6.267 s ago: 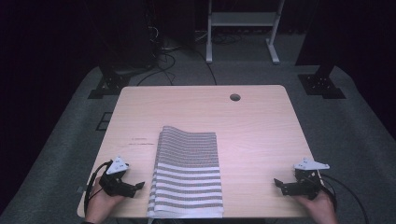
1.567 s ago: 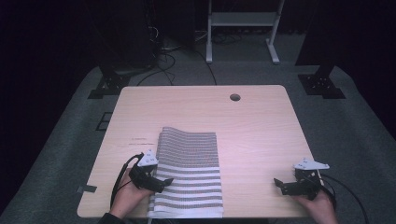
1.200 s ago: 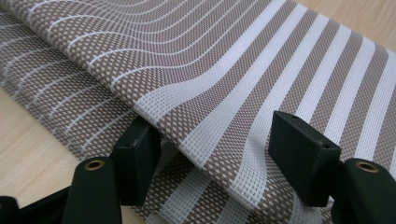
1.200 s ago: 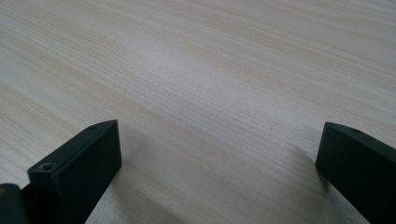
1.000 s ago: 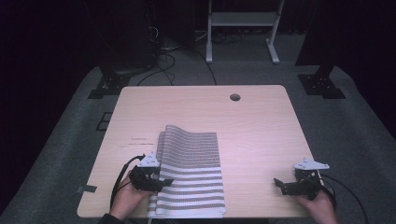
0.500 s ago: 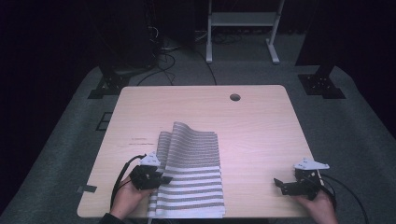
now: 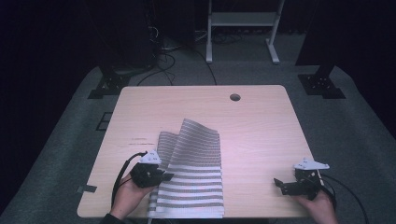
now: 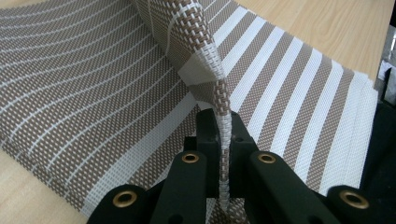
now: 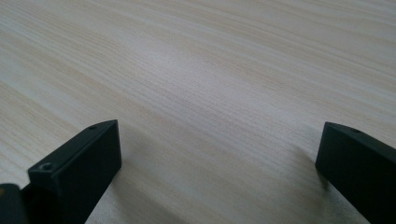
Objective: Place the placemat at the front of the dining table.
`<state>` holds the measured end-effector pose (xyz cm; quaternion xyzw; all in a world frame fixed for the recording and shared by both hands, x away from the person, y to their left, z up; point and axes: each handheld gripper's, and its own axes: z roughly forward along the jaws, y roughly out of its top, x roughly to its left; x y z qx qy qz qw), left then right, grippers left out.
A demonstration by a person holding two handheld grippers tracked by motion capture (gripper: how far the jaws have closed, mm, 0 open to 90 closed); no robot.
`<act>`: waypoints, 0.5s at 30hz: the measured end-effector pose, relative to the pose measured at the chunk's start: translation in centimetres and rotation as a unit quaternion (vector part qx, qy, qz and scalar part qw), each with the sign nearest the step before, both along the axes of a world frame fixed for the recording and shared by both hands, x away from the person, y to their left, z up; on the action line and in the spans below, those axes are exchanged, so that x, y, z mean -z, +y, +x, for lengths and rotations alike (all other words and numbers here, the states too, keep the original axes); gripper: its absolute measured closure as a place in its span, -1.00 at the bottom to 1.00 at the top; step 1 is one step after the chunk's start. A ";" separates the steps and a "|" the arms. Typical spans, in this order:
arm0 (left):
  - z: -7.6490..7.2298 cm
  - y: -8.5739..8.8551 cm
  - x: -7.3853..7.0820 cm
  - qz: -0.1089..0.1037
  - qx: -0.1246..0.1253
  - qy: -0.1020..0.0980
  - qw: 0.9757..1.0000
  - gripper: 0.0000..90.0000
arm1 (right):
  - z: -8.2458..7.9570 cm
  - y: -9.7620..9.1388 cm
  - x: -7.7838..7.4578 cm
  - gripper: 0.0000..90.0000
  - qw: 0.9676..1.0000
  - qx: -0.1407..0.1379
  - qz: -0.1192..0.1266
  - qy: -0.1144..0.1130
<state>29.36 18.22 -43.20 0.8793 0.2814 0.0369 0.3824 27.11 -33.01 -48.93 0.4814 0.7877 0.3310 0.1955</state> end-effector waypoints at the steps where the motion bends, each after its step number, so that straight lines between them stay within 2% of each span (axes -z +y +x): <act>1: 0.0 0.0 -0.1 0.000 0.001 -0.001 1.000 0.96 | 0.0 0.0 0.0 -1.00 1.000 0.000 0.000 0.000; 15: 1.1 -1.5 -2.2 -0.020 -0.001 -0.022 1.000 0.97 | 0.0 0.0 0.0 -1.00 1.000 0.000 0.000 0.000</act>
